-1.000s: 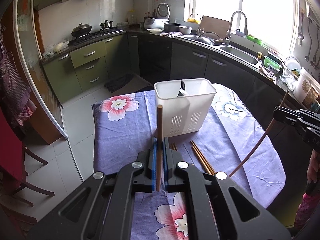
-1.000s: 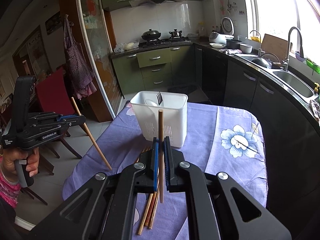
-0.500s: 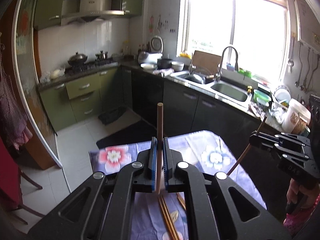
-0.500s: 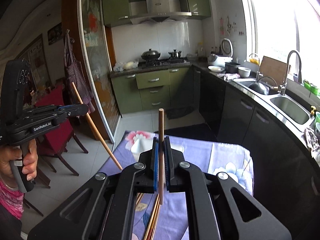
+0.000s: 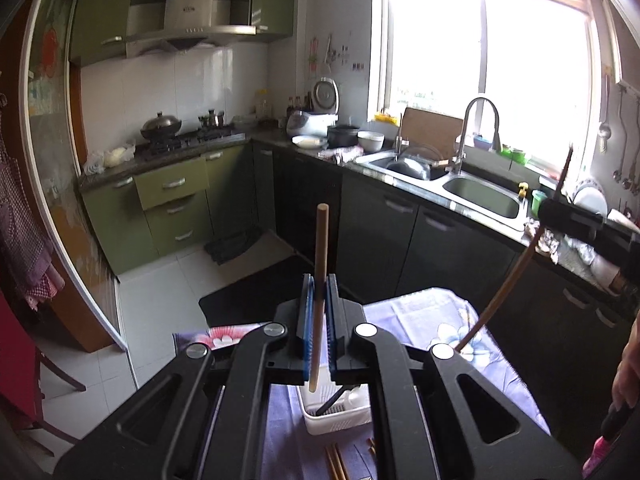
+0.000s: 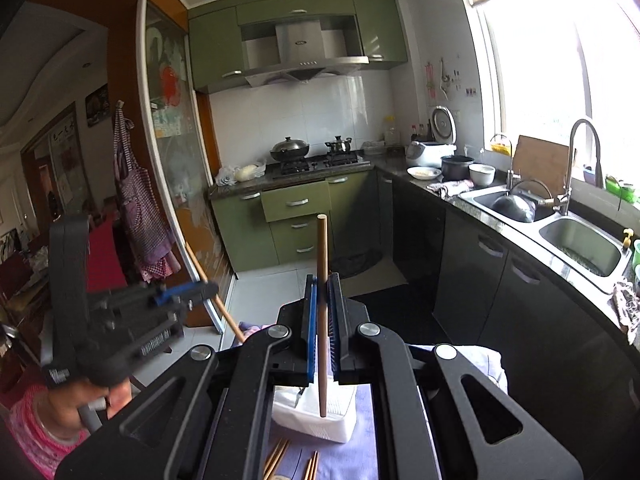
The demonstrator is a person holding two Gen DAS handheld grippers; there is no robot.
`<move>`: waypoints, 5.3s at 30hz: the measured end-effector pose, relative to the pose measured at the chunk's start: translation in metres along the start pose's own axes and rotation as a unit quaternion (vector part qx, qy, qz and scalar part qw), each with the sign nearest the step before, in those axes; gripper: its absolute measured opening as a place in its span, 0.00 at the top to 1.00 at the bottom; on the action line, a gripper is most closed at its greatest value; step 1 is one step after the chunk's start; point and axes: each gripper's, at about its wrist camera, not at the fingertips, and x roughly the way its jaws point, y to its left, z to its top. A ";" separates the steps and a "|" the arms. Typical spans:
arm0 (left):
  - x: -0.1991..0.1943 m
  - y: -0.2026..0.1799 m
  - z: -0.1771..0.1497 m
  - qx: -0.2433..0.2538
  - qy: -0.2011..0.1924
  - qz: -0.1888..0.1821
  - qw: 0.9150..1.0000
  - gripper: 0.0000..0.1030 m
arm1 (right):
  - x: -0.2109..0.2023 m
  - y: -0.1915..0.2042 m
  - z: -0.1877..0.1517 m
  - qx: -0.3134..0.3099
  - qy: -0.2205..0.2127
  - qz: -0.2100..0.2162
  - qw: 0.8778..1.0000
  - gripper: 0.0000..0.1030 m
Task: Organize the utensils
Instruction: 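Lower the left gripper's chopstick into the holder and open the left gripper, then lower the right gripper's chopstick into the holder and open the right gripper, then move the left gripper back to the chopsticks and close on one, then close the right gripper on a wooden chopstick while the left gripper lifts its chopstick upright, then lift both chopsticks upright and hold them above the table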
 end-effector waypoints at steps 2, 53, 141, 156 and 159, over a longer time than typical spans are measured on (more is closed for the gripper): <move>0.015 0.000 -0.011 0.003 0.020 0.001 1.000 0.94 | 0.016 -0.005 -0.002 0.007 0.011 0.000 1.000 0.94; 0.092 -0.005 -0.235 -0.042 0.300 -0.017 0.953 0.72 | 0.036 -0.075 -0.279 0.106 0.167 0.001 0.980 0.80; -0.014 0.003 -0.218 -0.021 0.110 0.010 0.994 0.94 | 0.149 0.019 -0.290 -0.031 0.294 0.000 0.955 0.94; -0.027 0.008 -0.217 -0.022 0.100 0.014 0.995 0.94 | -0.005 0.010 -0.236 -0.001 0.118 0.002 0.993 0.94; -0.031 0.007 -0.215 -0.021 0.096 0.013 0.995 0.94 | -0.025 0.005 -0.234 0.003 0.103 -0.001 0.995 0.94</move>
